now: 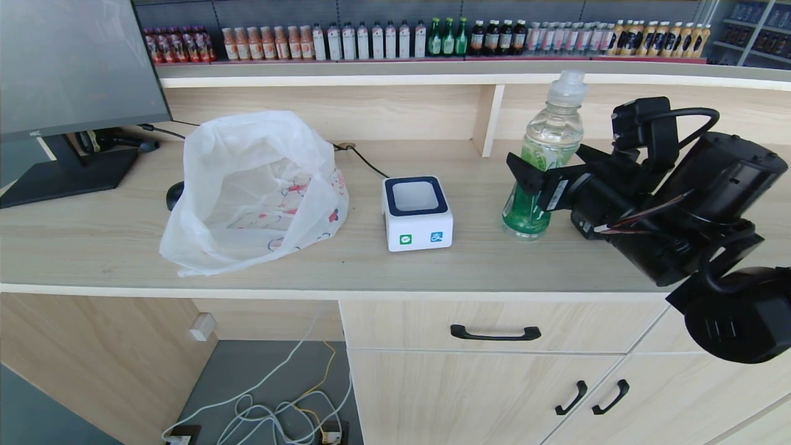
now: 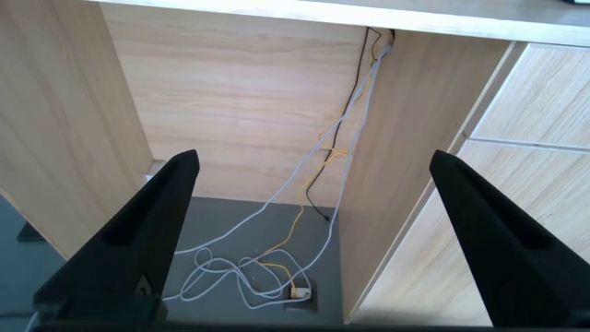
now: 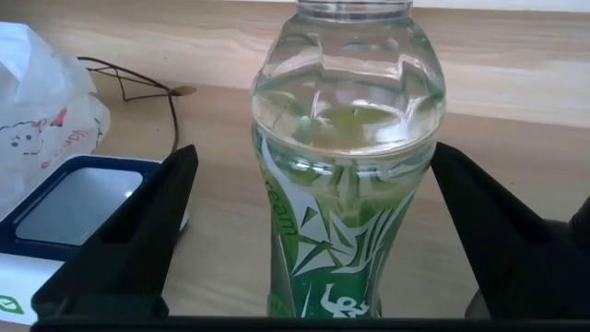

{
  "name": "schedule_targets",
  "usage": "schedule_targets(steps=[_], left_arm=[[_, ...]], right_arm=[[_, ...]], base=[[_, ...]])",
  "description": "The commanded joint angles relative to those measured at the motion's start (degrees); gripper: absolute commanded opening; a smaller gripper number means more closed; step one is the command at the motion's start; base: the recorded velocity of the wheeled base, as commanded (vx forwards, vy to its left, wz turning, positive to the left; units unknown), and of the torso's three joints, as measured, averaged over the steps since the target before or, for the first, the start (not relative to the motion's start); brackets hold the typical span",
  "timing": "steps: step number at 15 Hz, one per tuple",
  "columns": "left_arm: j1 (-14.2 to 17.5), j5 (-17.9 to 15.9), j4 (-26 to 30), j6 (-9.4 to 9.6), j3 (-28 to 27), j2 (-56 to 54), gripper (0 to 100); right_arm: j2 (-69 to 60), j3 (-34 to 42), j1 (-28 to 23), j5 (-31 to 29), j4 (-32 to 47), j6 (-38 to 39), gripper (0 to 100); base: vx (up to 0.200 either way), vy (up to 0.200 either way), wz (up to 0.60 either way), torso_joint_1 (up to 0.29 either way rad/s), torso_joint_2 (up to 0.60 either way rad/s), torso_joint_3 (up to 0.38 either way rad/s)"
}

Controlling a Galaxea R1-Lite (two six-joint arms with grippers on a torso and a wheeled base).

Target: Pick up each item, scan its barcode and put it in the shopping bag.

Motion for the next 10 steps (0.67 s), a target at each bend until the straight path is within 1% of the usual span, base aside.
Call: schedule_targets(steps=[1, 5, 10], left_arm=[[0.0, 0.0, -0.1, -0.01, 0.0, 0.0, 100], [0.0, 0.0, -0.1, -0.01, 0.0, 0.0, 100], [0.0, 0.0, -0.1, -0.01, 0.0, 0.0, 100]], right_arm=[[1.2, -0.6, -0.2, 0.0, 0.0, 0.0, 100], [3.4, -2.8, -1.0, 0.0, 0.0, -0.1, 100], [5.5, -5.6, -1.0, 0.1, 0.2, -0.1, 100]], base=[[0.0, 0.0, 0.0, 0.0, 0.0, 0.0], [0.0, 0.0, 0.0, 0.0, 0.0, 0.0], [0.0, 0.0, 0.0, 0.0, 0.0, 0.0]])
